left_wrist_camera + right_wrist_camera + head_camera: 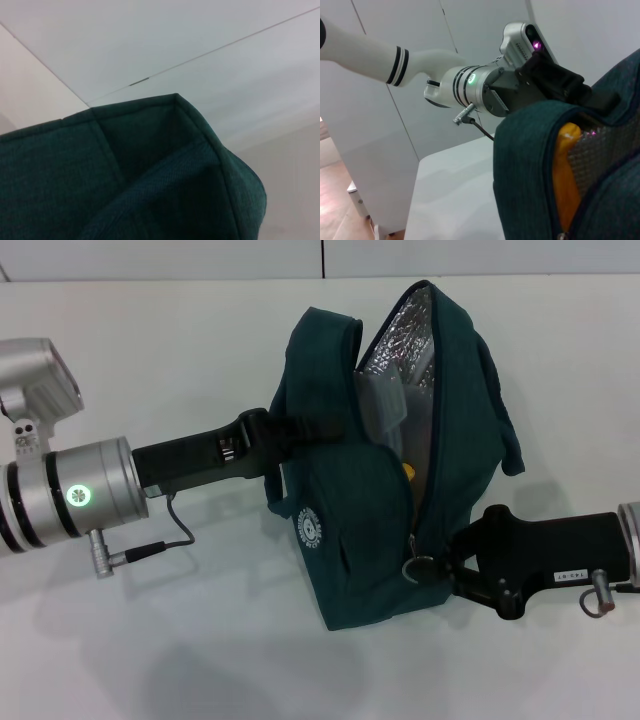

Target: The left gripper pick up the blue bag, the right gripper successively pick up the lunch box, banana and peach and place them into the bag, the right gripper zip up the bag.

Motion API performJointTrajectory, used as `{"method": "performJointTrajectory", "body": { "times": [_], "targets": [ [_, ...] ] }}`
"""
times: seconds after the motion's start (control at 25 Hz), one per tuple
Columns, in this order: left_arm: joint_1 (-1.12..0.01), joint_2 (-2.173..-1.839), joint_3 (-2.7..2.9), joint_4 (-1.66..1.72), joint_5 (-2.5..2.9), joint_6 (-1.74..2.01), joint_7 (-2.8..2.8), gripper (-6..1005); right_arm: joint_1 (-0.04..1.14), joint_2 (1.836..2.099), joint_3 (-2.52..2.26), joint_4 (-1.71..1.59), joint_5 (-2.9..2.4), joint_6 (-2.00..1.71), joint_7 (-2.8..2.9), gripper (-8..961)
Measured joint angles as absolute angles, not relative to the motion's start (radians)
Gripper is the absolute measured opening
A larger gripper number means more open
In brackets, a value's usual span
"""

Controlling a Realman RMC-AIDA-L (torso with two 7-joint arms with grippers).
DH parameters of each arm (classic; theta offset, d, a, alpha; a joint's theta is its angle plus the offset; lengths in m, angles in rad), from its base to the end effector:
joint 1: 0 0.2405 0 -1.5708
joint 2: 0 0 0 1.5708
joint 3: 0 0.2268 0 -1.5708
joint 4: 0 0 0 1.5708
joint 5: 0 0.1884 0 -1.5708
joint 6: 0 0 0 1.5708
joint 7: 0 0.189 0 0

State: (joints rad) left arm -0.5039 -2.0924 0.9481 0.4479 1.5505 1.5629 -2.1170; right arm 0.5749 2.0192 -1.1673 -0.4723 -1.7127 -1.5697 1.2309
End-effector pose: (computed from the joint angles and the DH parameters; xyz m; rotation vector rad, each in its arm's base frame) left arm -0.1689 0.2985 -0.0467 2.1612 1.7167 1.1554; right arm 0.1830 0.2741 -0.0690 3.0079 -0.3932 -0.7197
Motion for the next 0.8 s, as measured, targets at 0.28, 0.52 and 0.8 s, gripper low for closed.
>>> {"method": "performJointTrajectory", "body": {
  "times": [0.28,0.52,0.8],
  "targets": [
    [-0.497,-2.092,0.95,0.448,1.55,1.563,-2.095,41,0.564,2.018,-1.167,-0.478,-1.719,-1.588,1.232,7],
    [-0.484,-2.092,0.949,0.432,1.53,1.574,-2.052,41,0.525,2.014,-1.161,-0.531,-1.718,-1.631,1.232,7],
    [-0.474,-2.089,0.952,0.387,1.493,1.598,-1.974,50,0.478,2.014,-1.158,-0.595,-1.712,-1.654,1.233,7]
  ]
}}
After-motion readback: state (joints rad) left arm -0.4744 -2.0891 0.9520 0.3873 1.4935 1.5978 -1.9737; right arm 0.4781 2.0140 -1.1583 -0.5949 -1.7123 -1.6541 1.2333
